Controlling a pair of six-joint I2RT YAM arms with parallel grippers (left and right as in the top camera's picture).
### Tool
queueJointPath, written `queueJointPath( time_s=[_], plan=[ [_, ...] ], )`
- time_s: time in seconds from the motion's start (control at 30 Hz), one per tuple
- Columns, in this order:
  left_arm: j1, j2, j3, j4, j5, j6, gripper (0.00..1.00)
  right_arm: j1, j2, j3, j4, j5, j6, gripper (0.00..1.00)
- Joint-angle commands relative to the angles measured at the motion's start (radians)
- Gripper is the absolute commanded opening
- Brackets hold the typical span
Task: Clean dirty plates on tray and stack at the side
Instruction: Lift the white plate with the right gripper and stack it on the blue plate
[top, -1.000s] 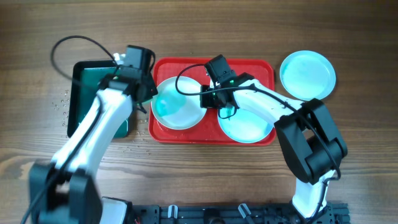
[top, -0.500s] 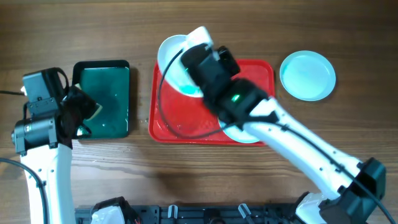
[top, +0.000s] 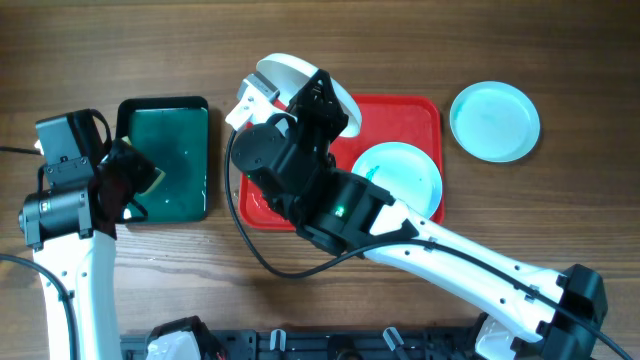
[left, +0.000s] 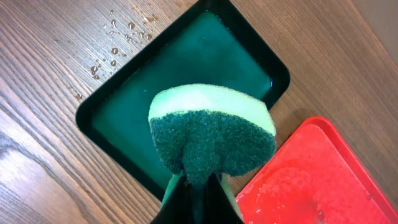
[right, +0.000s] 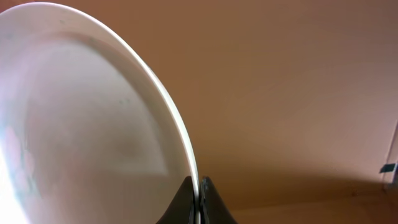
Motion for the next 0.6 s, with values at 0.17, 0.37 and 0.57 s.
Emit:
queueJointPath(
  time_s=[0.17, 0.37, 0.57],
  plan=[
    [0.005, -0.002, -0.003, -0.003, 0.016, -0.010, 0.04, -0.372, 0.000, -0.014, -0.505, -0.520, 0.918, 0.04],
    [0.005, -0.002, -0.003, -0.005, 0.016, -0.010, 0.04, -1.072, 0.000, -0.014, -0.623, -1.176, 1.134, 0.04],
    [0.005, -0.002, -0.003, -0.004, 0.016, -0.010, 0.04, -1.427, 0.014, -0.043, -0.632, -1.289, 1.139, 0.04]
  ],
)
